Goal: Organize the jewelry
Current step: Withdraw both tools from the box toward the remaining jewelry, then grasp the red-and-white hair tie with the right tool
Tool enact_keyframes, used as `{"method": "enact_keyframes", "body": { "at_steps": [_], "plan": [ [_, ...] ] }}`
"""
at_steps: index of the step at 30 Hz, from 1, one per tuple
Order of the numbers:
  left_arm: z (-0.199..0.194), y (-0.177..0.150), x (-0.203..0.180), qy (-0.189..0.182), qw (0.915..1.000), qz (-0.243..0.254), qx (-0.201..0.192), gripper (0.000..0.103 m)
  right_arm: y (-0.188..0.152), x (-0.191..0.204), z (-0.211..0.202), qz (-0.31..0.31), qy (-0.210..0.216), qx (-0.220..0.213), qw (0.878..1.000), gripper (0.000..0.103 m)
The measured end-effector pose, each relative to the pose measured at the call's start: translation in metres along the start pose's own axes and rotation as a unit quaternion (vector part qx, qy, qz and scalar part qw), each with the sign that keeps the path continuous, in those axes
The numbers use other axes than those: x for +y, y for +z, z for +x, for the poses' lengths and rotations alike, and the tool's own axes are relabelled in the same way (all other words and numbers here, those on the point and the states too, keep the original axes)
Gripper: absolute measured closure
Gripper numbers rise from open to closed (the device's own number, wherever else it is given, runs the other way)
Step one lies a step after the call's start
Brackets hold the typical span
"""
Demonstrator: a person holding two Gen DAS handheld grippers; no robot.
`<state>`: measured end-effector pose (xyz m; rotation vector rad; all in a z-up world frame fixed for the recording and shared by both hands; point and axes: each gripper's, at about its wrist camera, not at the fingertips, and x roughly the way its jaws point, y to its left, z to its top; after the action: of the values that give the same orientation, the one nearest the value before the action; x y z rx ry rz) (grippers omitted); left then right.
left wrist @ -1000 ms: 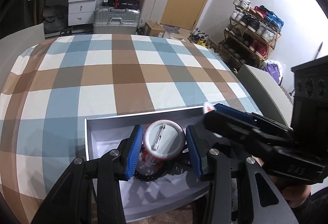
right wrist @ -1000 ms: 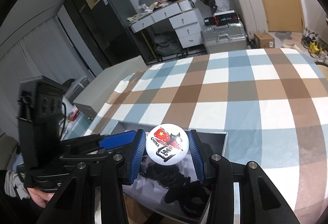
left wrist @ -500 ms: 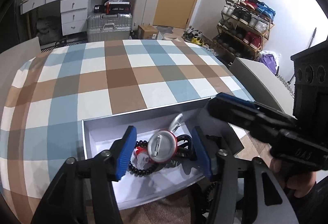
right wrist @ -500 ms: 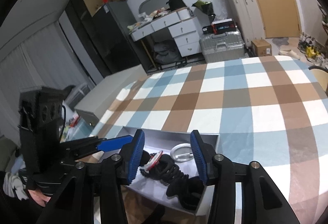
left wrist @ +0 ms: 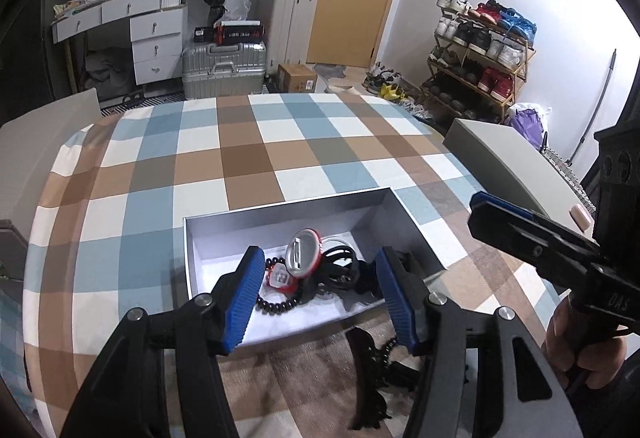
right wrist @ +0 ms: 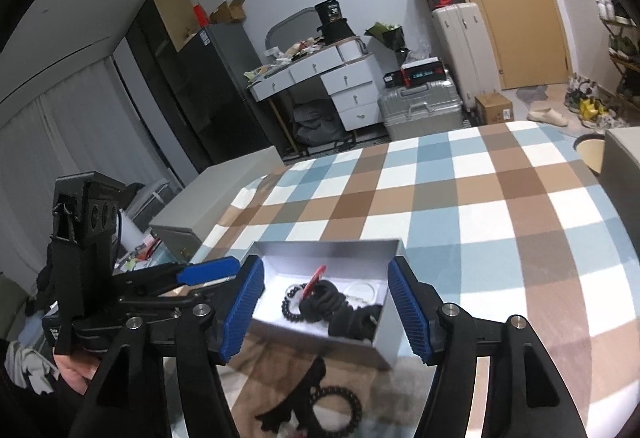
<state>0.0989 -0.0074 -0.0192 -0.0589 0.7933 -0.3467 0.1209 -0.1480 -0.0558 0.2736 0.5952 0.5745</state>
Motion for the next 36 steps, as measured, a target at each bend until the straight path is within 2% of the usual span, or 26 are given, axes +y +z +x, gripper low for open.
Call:
{"method": "enact_keyframes", "body": {
  "at_steps": [1, 3, 8, 10, 13, 17, 20, 23, 28, 30, 32, 34, 36],
  "plan": [
    [-0.002, -0.001, -0.001, 0.003, 1.0, 0.0, -0.003, 0.046, -0.002, 0.001, -0.004, -0.001, -0.001, -0.002, 1.0, 0.033],
    [-0.006, -0.004, -0.003, 0.009, 0.9999, -0.001, -0.012, 0.032, -0.006, 0.004, -0.012, -0.003, -0.003, -0.005, 1.0, 0.032],
    [-0.019, -0.012, -0.005, 0.015, 0.9991, -0.009, -0.039, 0.028, -0.019, 0.011, -0.027, -0.009, -0.006, -0.007, 1.0, 0.029],
    [-0.023, -0.017, -0.006, 0.015, 0.9987, -0.011, -0.047, 0.02, -0.025, 0.012, -0.031, -0.01, -0.008, -0.005, 1.0, 0.026],
    [-0.026, -0.028, -0.006, 0.001, 0.9984, -0.004, -0.056, 0.02, -0.037, 0.016, -0.034, -0.021, -0.017, 0.005, 1.0, 0.024],
    [-0.026, -0.046, -0.006, 0.01, 0.9985, -0.004, -0.054, 0.018, -0.059, 0.018, -0.034, -0.033, -0.034, 0.028, 0.998, 0.02],
    [-0.022, -0.06, -0.004, 0.013, 0.9992, -0.01, -0.037, 0.012, -0.073, 0.014, -0.031, -0.025, -0.035, 0.049, 0.998, 0.02],
    [-0.021, -0.073, 0.002, 0.021, 0.9993, -0.023, -0.021, 0.012, -0.088, 0.016, -0.032, -0.031, -0.043, 0.061, 0.997, 0.02],
    [-0.025, -0.095, 0.017, 0.047, 0.9979, -0.044, -0.003, 0.012, -0.106, 0.031, -0.035, -0.043, -0.016, 0.063, 0.997, 0.021],
    [-0.027, -0.102, 0.02, 0.058, 0.9973, -0.044, 0.003, 0.012, -0.111, 0.035, -0.031, -0.046, -0.009, 0.068, 0.997, 0.022],
    [-0.031, -0.108, 0.025, 0.065, 0.9964, -0.054, 0.007, 0.012, -0.115, 0.041, -0.024, -0.049, 0.002, 0.082, 0.995, 0.033],
    [-0.035, -0.113, 0.03, 0.071, 0.9955, -0.063, 0.008, 0.012, -0.118, 0.046, -0.017, -0.054, 0.005, 0.092, 0.994, 0.037],
    [-0.038, -0.117, 0.033, 0.072, 0.995, -0.069, 0.008, 0.012, -0.12, 0.048, -0.013, -0.053, 0.002, 0.095, 0.994, 0.039]
  ]
}}
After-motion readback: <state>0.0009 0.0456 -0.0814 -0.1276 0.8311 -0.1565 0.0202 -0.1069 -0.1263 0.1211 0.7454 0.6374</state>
